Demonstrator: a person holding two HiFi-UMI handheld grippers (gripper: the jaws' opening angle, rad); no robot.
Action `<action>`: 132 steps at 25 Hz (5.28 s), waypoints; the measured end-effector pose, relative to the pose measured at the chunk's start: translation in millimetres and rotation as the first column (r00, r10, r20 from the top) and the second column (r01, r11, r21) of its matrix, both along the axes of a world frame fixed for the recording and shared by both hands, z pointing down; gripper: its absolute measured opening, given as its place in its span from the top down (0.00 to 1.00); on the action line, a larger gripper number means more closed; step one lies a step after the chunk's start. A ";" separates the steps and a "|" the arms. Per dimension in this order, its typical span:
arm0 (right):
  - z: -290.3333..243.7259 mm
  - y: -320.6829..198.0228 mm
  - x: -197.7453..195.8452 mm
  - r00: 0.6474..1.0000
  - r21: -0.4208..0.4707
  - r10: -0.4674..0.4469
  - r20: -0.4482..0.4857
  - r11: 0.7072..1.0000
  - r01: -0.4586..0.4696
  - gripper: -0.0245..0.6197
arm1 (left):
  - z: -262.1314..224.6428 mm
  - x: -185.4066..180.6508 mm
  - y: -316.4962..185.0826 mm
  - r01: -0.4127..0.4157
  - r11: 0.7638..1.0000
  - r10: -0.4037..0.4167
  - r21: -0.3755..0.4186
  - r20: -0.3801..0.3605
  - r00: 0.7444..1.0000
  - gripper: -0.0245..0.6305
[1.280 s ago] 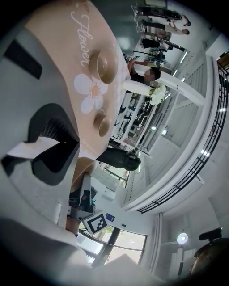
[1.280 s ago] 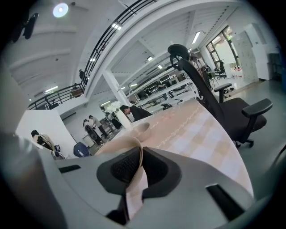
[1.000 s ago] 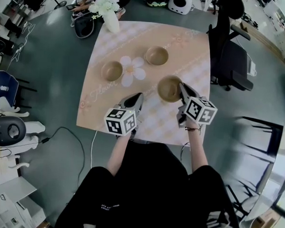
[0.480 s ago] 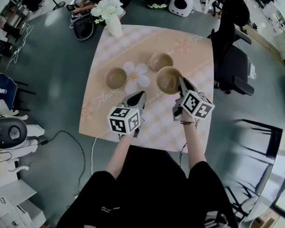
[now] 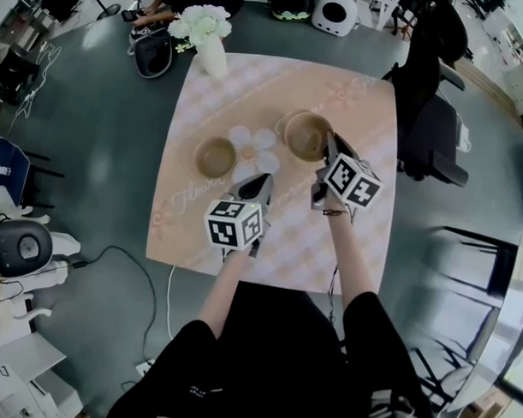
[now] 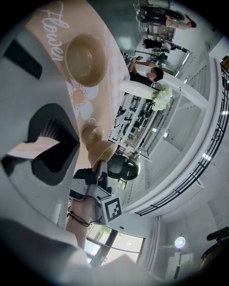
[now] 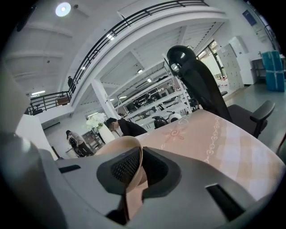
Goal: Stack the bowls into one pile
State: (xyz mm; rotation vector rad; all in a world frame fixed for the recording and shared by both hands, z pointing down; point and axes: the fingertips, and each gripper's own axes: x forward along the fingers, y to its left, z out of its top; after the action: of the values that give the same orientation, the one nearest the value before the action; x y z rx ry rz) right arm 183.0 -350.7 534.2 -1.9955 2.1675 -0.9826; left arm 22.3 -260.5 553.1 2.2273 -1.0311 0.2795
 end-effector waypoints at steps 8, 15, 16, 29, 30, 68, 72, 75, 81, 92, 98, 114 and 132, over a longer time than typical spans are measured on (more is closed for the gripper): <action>18.1 -27.7 -4.1 0.998 -0.039 -0.017 -0.063 0.999 0.015 0.94 | 17.1 9.9 -12.7 -0.026 0.999 0.027 -0.042 0.008 1.000 0.97; 41.3 -44.3 -3.3 0.989 -0.096 -0.045 -0.144 0.995 0.032 0.94 | 24.5 15.1 -18.3 -0.031 0.997 0.031 -0.069 -0.004 1.000 0.97; 42.7 -45.8 -3.9 0.986 -0.101 -0.053 -0.158 0.994 0.038 0.94 | 24.4 15.6 -18.7 -0.031 0.997 0.030 -0.070 -0.008 1.000 0.97; 59.1 -52.2 -6.0 0.935 -0.141 -0.136 -0.326 0.986 0.094 0.94 | 27.7 14.2 -23.7 -0.019 0.997 0.018 -0.076 -0.015 1.000 0.97; 58.4 -52.8 -7.0 0.931 -0.136 -0.142 -0.337 0.986 0.101 0.94 | 27.8 14.3 -23.5 -0.019 0.997 0.018 -0.077 -0.015 1.000 0.97; 76.5 -43.4 1.6 0.995 -0.242 -0.082 -0.053 0.968 0.067 0.93 | 19.2 8.0 -21.9 0.032 0.998 -0.033 -0.058 -0.001 0.999 0.97; 70.9 -38.0 -1.3 0.995 -0.234 -0.087 -0.041 0.969 0.075 0.93 | 13.9 2.5 -17.7 0.050 0.998 -0.050 -0.044 0.001 0.999 0.97; 63.8 -33.4 -6.0 0.995 -0.222 -0.096 -0.022 0.971 0.088 0.93 | 8.7 -2.6 -12.6 0.067 0.997 -0.067 -0.031 0.000 0.998 0.97; 49.5 -23.3 -17.0 0.992 -0.196 -0.130 0.005 0.972 0.128 0.93 | -3.6 -14.1 1.7 0.112 0.994 -0.112 0.009 -0.010 0.994 0.97; 19.0 -8.5 -60.1 0.970 -0.133 -0.238 0.054 0.961 0.243 0.93 | -18.2 -61.1 34.8 0.225 0.973 -0.227 0.055 0.033 0.973 0.97; 12.7 -1.7 -86.6 0.953 -0.113 -0.295 0.064 0.947 0.300 0.93 | -22.3 -87.0 51.0 0.293 0.953 -0.296 0.073 0.037 0.955 0.97; 2.0 -7.7 -180.0 0.895 -0.032 -0.424 0.136 0.902 0.432 0.93 | -34.9 -149.3 59.8 0.413 0.901 -0.419 0.134 0.017 0.908 0.97; 37.9 -13.7 -252.1 0.837 -0.136 -0.546 -0.040 0.833 0.537 0.92 | -20.6 -182.1 55.9 0.428 0.900 -0.430 0.080 0.022 0.902 0.97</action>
State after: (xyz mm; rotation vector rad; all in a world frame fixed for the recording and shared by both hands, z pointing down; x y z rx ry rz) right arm -69.1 -364.4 572.1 -1.4847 2.8671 -1.1200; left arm -159.9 -204.6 532.5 1.9934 -1.5405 0.0897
